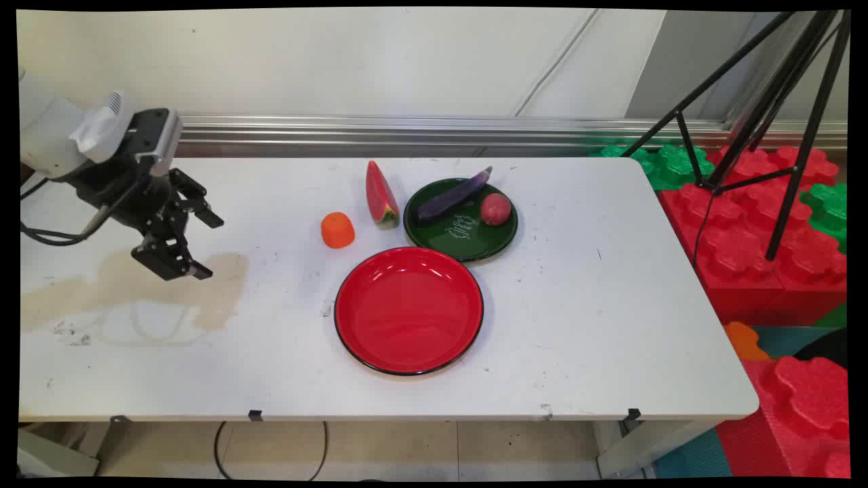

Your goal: Pick up the eggplant from the green plate

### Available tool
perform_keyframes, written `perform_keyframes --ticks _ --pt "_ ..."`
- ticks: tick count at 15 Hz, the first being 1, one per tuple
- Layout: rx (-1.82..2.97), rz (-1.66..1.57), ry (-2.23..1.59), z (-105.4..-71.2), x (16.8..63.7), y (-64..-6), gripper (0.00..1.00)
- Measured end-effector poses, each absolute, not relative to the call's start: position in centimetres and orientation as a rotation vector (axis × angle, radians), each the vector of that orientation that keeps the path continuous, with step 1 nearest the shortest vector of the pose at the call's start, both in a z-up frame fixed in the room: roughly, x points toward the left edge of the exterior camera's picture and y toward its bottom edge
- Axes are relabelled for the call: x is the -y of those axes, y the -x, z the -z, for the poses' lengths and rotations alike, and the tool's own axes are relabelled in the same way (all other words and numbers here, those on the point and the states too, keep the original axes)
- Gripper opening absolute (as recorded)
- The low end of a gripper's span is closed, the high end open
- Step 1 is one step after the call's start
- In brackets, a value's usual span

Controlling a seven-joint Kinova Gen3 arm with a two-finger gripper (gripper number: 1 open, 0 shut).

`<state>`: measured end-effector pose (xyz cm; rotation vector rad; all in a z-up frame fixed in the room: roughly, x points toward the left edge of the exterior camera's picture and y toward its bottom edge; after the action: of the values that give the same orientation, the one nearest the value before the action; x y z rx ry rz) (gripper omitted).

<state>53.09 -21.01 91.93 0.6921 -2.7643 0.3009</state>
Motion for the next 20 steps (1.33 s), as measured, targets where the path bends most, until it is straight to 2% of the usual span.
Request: perform_keyframes --ticks 11,20 --pt "2.664 -0.395 -0.757 -96.4 23.6 -50.1 1.0" --pt "2.565 -0.488 -0.85 -99.8 29.7 -44.5 1.0"
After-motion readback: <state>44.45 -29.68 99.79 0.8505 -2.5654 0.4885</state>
